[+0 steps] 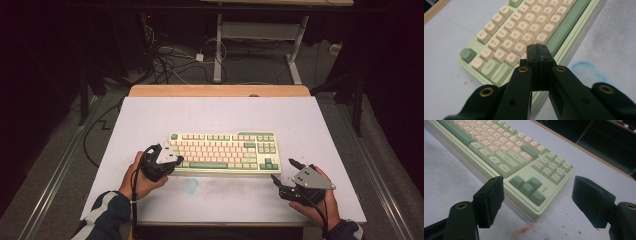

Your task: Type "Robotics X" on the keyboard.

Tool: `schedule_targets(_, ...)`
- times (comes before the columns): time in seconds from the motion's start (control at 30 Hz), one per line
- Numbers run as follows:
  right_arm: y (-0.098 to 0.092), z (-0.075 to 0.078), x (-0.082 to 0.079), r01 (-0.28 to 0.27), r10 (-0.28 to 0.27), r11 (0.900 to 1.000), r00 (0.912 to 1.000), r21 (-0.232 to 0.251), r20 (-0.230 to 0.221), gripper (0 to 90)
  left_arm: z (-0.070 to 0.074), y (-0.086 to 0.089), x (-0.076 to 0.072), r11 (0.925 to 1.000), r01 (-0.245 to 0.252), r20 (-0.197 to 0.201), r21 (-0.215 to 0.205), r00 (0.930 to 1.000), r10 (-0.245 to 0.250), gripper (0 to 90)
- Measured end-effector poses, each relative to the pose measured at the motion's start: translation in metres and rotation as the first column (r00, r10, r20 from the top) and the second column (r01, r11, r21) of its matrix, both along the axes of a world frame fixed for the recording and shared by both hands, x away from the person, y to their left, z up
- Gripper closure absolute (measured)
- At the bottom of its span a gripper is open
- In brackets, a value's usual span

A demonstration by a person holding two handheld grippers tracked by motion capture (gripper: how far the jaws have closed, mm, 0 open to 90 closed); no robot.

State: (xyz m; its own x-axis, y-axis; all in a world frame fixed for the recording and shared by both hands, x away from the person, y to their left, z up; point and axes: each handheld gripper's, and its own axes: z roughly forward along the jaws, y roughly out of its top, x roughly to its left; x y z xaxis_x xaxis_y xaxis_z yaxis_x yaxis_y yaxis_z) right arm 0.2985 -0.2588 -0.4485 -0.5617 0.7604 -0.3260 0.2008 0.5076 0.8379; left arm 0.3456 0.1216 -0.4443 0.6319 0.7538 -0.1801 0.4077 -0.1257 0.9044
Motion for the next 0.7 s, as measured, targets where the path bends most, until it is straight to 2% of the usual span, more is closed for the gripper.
schedule_targets(0.23,0.001,-0.002,0.0,-0.006,0.005,1.0,0.9999,-0.016,-0.01,26.3,-0.003,-0.019,0.012,0.9993,0.029,-0.013,0.024,0.9995,-0.029,87.2)
schedule_targets(0.4,0.0,-0.001,-0.001,0.024,-0.024,1.0,0.9997,-0.003,0.01,26.9,-0.006,-0.031,0.019,0.9982,0.051,-0.027,0.032,0.9984,-0.05,87.1)
schedule_targets(0.7,-0.003,-0.003,-0.005,0.026,-0.026,0.999,0.9996,-0.023,0.003,26.8,-0.015,-0.041,0.028,0.9956,0.063,-0.045,0.069,0.9972,-0.06,87.1)
